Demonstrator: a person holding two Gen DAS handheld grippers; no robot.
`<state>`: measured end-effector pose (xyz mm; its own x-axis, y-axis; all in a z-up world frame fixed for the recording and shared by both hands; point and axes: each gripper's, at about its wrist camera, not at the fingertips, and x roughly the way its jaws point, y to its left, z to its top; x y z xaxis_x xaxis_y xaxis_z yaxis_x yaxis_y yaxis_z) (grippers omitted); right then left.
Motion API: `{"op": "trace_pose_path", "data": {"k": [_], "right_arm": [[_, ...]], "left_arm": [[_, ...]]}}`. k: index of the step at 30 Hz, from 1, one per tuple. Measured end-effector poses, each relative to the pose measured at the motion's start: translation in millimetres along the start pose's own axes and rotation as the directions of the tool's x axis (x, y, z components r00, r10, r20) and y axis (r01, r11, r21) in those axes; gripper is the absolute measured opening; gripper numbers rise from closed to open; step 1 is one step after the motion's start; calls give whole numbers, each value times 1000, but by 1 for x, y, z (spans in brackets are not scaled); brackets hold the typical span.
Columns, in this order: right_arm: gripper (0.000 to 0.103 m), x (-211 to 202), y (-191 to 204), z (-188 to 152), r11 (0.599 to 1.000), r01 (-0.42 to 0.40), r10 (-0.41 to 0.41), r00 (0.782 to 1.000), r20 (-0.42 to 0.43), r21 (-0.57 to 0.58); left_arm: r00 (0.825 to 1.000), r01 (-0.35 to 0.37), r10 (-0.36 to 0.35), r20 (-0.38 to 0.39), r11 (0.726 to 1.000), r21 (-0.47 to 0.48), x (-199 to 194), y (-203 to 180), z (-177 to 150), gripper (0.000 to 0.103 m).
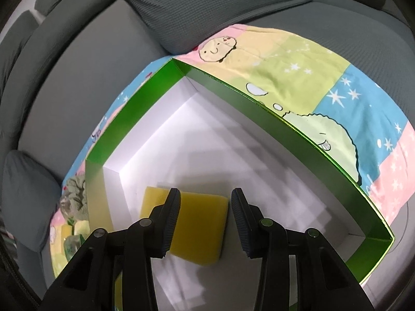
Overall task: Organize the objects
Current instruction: 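Carry the yellow sponge into the white box and open the right tool, then move the right tool back over the clear plastic bag with green print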
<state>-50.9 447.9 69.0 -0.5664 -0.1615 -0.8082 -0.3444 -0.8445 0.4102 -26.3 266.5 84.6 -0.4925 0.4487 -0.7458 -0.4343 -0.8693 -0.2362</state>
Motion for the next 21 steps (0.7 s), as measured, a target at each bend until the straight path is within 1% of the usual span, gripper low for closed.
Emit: {"op": "trace_pose_path", "data": {"k": [1,4,9,12,13,15,17,18,19,20,21], "right_arm": [[43,1,1,0,1000,-2,2,1000,-4,-4],[43,3,2,0,1000,-20,19,1000,-18,-15],[43,8,5,-2,999,-29,28,999,-37,-29],[43,7,8,-2,997,-69,67,997,-46,-42],[43,6,11,-3,995,-87,85,995,-42,-49],[43,1,18,-3,990,-123,121,992,-32,-72],[43,-7,29,-6,978,-180,179,984,-19,-103],[43,-12,36,-7,972,-204,203,979,-13,-116],[43,-16,42,-8,966,-224,225,974,-8,-129],[43,-21,49,-9,958,-248,250,968,-3,-142],[48,-27,58,-12,946,-281,285,959,1,-160]], "left_arm": [[1000,-5,5,-1,1000,-5,-1,3,0,22],[1000,-14,14,-2,1000,-5,-4,6,-3,21],[997,-75,75,4,997,2,-10,11,-8,21],[998,-63,63,4,998,-4,-15,14,-9,21],[999,-53,53,6,999,-4,-20,12,-11,26],[999,-49,49,22,999,-1,-30,10,-12,30],[998,-24,24,59,1000,0,-47,10,-13,31],[996,-9,10,83,1000,-4,-60,13,-14,35],[995,-6,7,102,1000,-10,-71,15,-14,44],[993,-10,11,116,1000,-15,-79,19,-14,51],[990,-29,32,138,999,-26,-91,28,-15,61]]}}
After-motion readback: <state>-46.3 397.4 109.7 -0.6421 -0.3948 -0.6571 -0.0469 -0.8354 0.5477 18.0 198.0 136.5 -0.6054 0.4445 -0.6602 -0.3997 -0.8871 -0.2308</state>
